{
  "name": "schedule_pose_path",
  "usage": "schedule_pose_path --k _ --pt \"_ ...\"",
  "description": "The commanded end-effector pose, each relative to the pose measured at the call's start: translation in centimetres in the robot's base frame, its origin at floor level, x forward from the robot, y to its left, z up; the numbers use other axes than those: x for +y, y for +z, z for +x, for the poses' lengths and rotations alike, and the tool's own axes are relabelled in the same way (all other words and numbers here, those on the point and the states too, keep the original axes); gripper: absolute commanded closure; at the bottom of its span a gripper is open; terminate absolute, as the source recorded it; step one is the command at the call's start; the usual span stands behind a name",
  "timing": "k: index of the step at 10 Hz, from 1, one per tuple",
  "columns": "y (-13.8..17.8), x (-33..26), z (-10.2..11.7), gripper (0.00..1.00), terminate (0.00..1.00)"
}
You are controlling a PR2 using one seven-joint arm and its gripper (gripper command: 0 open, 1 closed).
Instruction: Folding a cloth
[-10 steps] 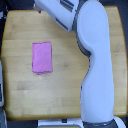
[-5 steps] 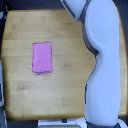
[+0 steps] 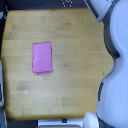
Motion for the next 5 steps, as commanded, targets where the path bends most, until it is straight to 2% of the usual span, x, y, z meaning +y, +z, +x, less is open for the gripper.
schedule_pose_path --k 1,5 --pt "-2.6 -18.6 -2.0 0.00 0.00" --pt "-4.8 -28.6 -3.6 0.00 0.00"
